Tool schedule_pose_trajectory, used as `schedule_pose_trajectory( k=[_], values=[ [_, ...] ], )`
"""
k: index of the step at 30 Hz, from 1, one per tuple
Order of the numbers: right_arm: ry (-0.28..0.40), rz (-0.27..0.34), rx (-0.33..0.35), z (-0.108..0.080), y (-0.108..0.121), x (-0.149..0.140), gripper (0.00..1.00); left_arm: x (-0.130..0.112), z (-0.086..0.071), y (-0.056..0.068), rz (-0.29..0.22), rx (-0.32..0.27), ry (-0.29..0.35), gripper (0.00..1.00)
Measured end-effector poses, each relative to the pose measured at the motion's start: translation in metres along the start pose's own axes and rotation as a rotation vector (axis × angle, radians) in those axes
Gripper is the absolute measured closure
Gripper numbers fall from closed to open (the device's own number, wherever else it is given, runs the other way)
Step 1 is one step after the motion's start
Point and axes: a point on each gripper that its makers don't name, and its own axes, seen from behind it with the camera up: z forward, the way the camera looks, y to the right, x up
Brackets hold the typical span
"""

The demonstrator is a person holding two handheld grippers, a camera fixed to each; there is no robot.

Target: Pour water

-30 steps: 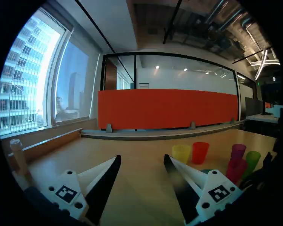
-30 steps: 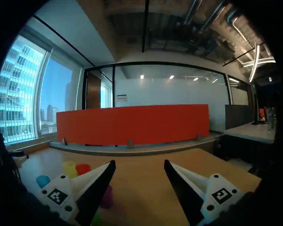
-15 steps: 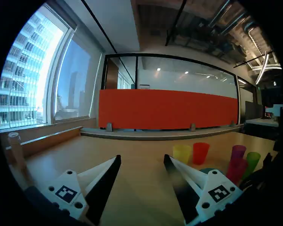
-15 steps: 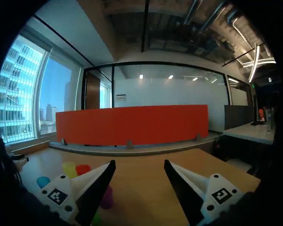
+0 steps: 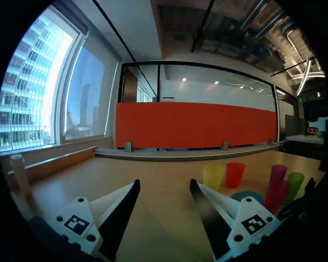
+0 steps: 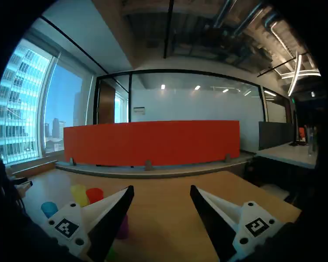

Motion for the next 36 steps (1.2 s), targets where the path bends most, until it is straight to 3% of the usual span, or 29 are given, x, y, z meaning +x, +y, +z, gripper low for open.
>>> schedule_pose_trajectory(
  k=[24, 36],
  values=[
    [0.020, -0.006, 0.004, -0.0012, 0.0002, 0.0031, 0.01, -0.0007, -0.0011, -0.0003, 0.016, 0.008, 0.000, 0.16],
    [0.045, -0.073, 0.016, -0.0022, 0.0019, 0.0005, 0.01, -0.0007, -0.0008, -0.0002, 0.016, 0.008, 0.000, 0.16]
  ],
)
